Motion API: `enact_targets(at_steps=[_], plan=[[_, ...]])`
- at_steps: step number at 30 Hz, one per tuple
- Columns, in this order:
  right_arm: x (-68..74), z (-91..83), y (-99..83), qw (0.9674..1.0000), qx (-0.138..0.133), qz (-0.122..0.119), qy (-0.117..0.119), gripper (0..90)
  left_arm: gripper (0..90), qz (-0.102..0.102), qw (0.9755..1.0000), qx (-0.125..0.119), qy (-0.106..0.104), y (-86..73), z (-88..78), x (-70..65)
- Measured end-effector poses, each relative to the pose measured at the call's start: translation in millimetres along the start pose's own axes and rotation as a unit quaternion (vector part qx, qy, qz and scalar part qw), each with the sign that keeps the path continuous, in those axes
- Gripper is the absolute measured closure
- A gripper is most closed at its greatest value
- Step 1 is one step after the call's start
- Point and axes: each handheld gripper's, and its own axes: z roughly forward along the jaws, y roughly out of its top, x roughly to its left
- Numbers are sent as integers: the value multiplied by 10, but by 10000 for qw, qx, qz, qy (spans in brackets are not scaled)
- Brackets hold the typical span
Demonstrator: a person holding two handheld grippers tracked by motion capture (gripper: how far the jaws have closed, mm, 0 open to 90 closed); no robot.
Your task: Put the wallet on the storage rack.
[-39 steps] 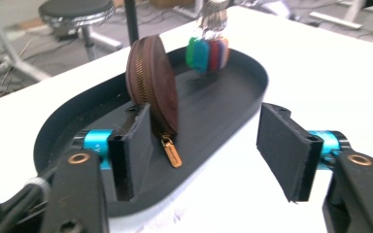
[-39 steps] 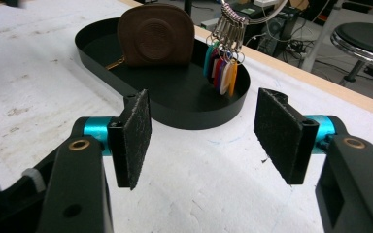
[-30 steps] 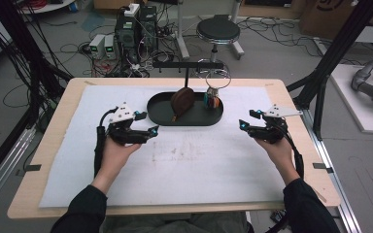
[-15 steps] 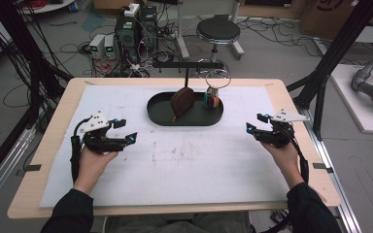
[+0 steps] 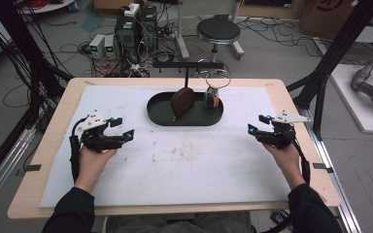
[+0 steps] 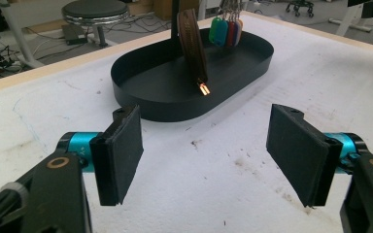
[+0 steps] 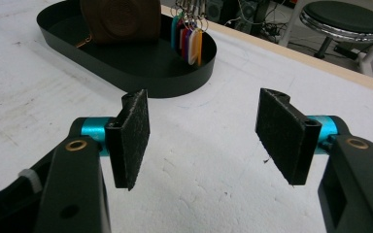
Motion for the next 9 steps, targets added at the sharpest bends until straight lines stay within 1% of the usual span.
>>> enact_targets(at_steps=[9], plan=[[-11,3,-3,10000,-5,16,18,375,291,-12,10000,-10,25,0,3,20]])
